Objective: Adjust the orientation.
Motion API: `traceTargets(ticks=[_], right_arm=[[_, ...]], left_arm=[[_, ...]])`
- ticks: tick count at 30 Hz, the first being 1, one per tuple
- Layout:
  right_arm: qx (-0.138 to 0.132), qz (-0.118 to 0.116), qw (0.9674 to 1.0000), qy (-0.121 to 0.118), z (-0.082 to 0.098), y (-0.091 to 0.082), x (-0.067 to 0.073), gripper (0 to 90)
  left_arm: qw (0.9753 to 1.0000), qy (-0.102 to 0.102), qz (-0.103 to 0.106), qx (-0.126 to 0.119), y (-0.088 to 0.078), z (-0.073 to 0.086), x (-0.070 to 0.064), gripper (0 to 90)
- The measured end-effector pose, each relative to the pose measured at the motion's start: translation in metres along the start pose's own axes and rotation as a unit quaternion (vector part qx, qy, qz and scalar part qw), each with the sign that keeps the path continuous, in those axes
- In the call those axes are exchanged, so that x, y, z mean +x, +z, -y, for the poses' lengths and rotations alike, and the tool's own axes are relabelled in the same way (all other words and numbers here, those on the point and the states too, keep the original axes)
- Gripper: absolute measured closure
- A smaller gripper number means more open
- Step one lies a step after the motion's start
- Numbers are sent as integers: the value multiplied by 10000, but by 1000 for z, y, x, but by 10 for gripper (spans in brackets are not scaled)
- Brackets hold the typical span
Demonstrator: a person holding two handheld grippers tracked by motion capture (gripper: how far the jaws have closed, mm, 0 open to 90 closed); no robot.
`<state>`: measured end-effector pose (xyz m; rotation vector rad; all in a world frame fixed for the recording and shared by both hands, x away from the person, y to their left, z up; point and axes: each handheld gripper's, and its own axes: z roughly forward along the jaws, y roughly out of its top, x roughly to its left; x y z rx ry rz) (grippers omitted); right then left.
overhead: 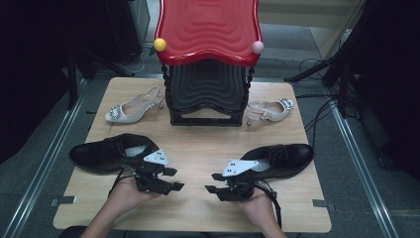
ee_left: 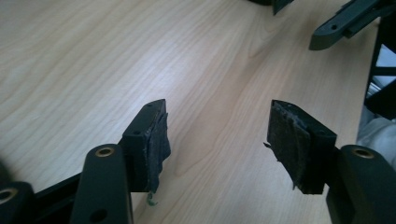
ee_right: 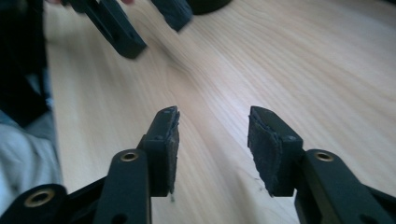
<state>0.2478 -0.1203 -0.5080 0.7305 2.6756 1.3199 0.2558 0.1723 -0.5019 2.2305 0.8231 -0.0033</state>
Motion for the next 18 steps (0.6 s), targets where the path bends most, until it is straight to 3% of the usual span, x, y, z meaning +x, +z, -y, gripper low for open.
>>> traceTargets(ticks=[2,5,10,13,18], right_arm=[[-42,-111,9999,43,1,-2,0,499],[-46,6,10000,55,2,-5,1,462],[3,24,9992,393,2,-6,-2,470],[30,18,9982,601,4,-4,-6,425],[-101,-3,9976,681,0,-5,-10,429]], left_arm=[[9998,-178,-63,-51,-2,0,4,405],[9990,-405,-177,84,-5,-2,6,469],[9993,-274,-262,-18,-9,-1,5,482],[9991,-281,-310,-31,-11,1,5,467],[9985,-320,-383,-204,-15,2,5,451]])
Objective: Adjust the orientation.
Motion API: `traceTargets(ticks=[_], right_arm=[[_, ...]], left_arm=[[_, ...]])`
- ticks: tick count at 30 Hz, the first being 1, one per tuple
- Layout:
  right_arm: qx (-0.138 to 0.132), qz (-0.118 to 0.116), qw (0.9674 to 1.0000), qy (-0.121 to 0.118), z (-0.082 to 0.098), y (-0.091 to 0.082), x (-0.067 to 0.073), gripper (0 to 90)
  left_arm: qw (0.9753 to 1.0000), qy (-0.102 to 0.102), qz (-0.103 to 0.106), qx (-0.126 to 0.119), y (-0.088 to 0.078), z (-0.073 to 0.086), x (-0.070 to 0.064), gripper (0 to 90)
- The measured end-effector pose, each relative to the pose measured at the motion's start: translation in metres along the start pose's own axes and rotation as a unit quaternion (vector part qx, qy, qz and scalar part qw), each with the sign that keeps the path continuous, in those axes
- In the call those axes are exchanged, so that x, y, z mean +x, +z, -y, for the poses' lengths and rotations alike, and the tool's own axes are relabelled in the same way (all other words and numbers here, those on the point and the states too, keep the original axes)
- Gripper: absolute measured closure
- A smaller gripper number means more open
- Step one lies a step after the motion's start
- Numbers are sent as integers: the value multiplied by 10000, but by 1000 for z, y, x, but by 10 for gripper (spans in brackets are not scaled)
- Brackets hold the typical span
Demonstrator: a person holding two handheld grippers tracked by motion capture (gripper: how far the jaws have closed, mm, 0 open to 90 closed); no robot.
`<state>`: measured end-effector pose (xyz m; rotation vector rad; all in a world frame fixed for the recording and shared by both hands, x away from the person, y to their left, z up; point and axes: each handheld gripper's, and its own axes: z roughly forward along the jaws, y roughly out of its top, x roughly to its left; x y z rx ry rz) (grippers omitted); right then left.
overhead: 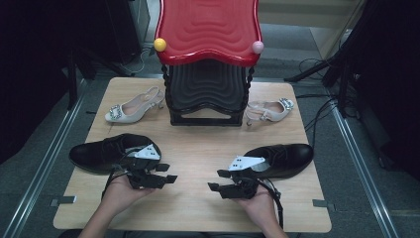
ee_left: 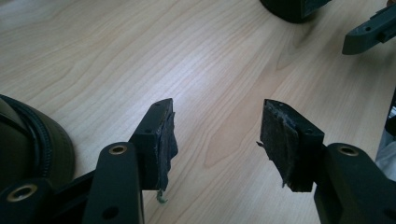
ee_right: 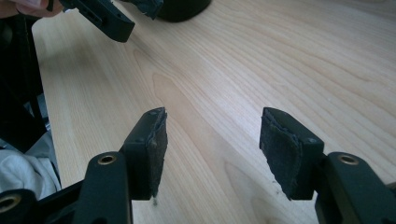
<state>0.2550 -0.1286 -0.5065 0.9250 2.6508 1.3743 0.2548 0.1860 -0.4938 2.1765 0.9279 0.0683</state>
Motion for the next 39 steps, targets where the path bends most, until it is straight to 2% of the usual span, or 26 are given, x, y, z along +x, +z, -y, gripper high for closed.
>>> traceTargets(ticks=[4,12,15,16,25,28,34,37,39], right_arm=[[107,-15,9999,-118,-2,4,2,427],[293,-37,9991,-312,-5,13,3,435],[275,-67,9989,-368,-6,13,5,440],[238,-157,9990,-344,-6,12,6,439],[440,-65,9980,-446,-4,16,6,435],[486,-39,9978,-445,-4,17,7,434],[514,-85,9976,-452,-4,16,7,434],[452,-60,9981,-406,-4,16,6,434],[464,31,9977,-487,-4,16,5,434]], left_arm=[[10000,21,-46,56,-1,4,0,448],[9999,-80,-130,-60,-11,8,2,434],[9999,-24,-147,-53,-12,5,2,441],[9998,2,-184,-120,-15,3,3,441],[9993,-45,-329,-158,-34,-8,8,455],[9988,-32,-476,-129,-40,-11,10,457],[9979,-145,-621,-131,-50,-17,15,462],[9978,-274,-582,-143,-57,-22,18,466],[9975,-295,-646,-51,-64,-27,21,466]])
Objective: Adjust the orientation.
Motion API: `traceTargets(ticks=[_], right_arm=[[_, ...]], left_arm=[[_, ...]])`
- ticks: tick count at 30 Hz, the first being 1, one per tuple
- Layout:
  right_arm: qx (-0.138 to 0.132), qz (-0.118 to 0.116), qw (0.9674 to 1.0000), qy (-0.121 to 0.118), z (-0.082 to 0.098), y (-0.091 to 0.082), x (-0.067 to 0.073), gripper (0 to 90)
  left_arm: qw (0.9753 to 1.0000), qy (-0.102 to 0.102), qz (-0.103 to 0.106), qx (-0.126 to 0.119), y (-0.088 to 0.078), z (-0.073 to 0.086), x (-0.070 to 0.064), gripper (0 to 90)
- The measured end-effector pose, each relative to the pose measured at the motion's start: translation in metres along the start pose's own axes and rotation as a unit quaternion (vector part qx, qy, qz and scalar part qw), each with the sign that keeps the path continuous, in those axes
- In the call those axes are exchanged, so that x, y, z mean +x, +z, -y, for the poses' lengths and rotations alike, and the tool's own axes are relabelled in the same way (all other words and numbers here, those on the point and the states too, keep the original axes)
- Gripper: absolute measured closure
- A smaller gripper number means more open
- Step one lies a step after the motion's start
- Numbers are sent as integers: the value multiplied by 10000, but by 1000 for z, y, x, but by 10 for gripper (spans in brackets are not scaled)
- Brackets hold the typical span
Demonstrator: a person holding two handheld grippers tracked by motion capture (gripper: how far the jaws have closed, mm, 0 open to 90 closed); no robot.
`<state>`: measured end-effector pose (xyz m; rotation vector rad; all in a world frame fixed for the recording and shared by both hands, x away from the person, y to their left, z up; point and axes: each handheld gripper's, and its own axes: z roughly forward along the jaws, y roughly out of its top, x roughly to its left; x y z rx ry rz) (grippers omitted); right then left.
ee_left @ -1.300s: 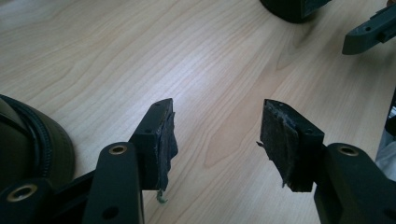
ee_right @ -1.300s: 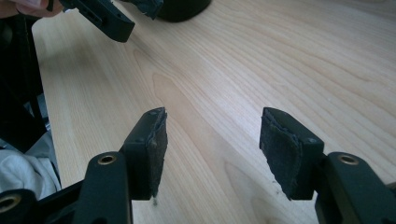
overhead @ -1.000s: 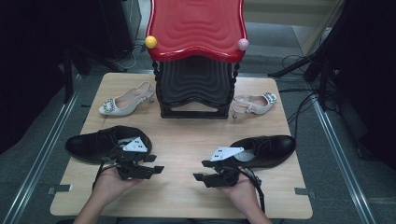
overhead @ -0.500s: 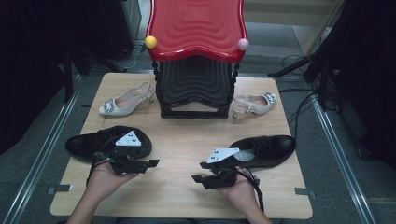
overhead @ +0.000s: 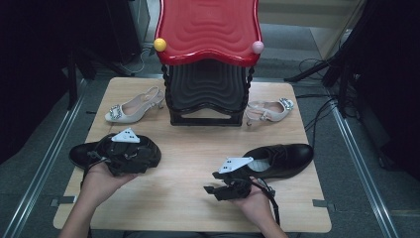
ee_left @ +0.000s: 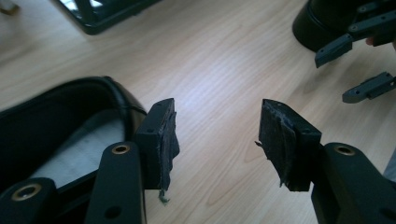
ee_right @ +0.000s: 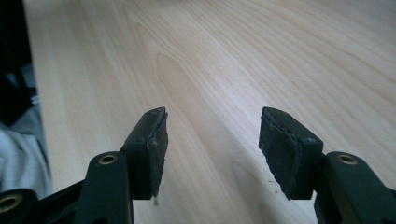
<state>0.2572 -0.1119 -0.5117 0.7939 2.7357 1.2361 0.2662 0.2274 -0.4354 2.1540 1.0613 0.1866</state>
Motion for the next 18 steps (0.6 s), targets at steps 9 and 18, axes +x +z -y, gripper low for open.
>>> traceTargets(ticks=[9,18], right_arm=[[147,100,9997,-141,2,-1,2,432],[238,94,9997,-45,5,0,1,426]], left_arm=[[9973,-404,-399,475,6,-15,20,471],[9949,-628,-346,709,44,-11,34,537]])
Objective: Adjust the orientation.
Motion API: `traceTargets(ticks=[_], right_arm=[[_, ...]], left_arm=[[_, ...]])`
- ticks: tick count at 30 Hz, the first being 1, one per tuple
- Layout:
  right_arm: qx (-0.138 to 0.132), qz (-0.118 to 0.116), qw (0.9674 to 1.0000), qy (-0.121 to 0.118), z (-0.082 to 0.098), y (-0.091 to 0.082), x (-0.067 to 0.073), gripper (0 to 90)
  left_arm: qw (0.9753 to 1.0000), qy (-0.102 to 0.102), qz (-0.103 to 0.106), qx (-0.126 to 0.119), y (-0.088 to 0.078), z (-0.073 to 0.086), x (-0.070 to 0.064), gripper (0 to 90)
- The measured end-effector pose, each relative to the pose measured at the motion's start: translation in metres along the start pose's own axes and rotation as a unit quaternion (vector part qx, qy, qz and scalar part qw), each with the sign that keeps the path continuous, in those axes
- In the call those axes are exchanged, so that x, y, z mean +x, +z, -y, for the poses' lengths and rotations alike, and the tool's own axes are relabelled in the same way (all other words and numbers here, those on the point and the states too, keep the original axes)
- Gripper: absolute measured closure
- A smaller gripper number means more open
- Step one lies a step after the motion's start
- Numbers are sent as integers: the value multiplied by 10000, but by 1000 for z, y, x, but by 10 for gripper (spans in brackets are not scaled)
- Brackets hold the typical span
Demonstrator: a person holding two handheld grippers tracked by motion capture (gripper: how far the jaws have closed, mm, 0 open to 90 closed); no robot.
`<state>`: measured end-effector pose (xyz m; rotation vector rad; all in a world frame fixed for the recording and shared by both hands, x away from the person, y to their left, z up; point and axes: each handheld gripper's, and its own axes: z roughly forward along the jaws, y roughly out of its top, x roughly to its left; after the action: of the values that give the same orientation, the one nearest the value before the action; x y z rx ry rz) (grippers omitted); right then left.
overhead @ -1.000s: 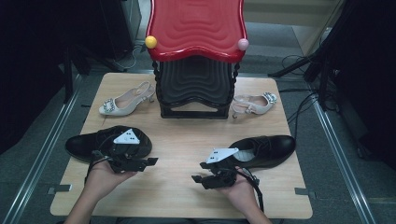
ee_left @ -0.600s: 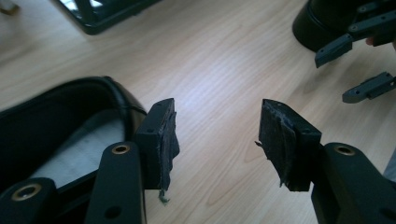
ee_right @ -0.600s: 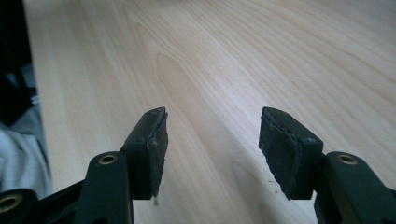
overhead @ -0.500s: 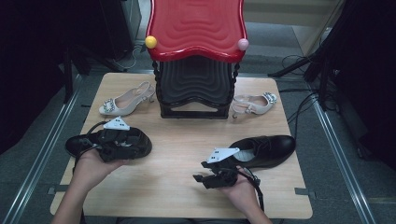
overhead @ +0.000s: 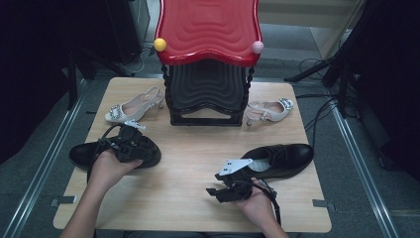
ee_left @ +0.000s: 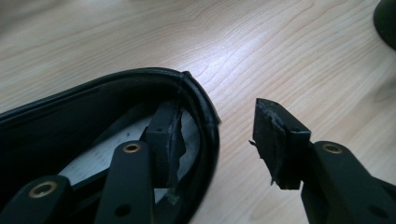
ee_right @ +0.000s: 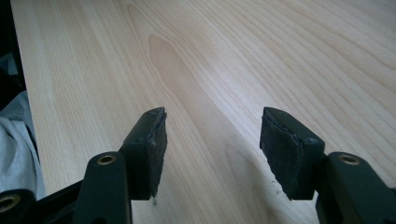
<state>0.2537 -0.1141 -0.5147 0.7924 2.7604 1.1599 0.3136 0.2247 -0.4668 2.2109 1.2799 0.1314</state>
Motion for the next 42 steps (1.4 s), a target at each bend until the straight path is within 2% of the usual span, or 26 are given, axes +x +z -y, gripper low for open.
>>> traceTargets(ticks=[1,2,4,5,7,11,14,19,23,24,26,28,32,33,35,38,40,41,42], right_arm=[[10,-1,10000,-8,0,0,0,426],[26,-4,10000,-26,0,1,1,425],[44,-8,10000,-33,1,1,2,426],[45,-3,10000,-25,1,1,2,425],[49,15,10000,-1,2,1,2,425],[55,30,10000,34,4,-1,2,424],[39,27,10000,23,4,-1,2,423],[-7,-3,10000,89,5,-3,1,423],[-21,-5,10000,94,5,-4,0,424],[-31,-6,10000,93,5,-4,-1,424],[-43,-20,9999,96,5,-5,-1,423],[-48,-21,9999,104,5,-5,-1,424],[-82,-42,9999,143,5,-6,-2,424],[-82,-42,9999,143,5,-6,-2,424],[-91,-50,9998,156,5,-7,-3,424],[-99,-59,9998,169,5,-8,-3,424],[-108,-69,9998,177,5,-8,-3,424],[-108,-64,9998,174,5,-8,-4,424],[-103,-67,9998,186,5,-8,-3,424]], left_arm=[[9998,53,-170,-69,2,0,-1,553],[9997,60,-163,-166,1,0,-1,581],[9997,45,-115,-192,1,0,-1,637],[9995,100,-205,-199,2,0,-1,665],[9995,115,-212,-208,2,0,0,700],[9989,194,-258,-328,5,0,3,706],[9989,137,-247,-363,8,-1,4,710],[9994,140,-132,-288,6,-1,4,749],[9996,172,-158,-177,5,0,-1,772],[9996,199,-159,-155,5,0,-3,777],[9990,387,-202,-80,3,2,-13,782],[9989,419,-174,-92,3,3,-16,788],[9978,635,-74,-201,3,3,-33,790],[9978,635,-74,-201,3,3,-33,790],[9968,774,29,-199,3,2,-43,790],[9958,889,129,-166,3,0,-52,792],[9957,904,88,-181,3,-1,-56,793],[9954,943,-15,-164,3,-3,-62,793],[9952,964,-10,-150,3,-3,-65,794]])
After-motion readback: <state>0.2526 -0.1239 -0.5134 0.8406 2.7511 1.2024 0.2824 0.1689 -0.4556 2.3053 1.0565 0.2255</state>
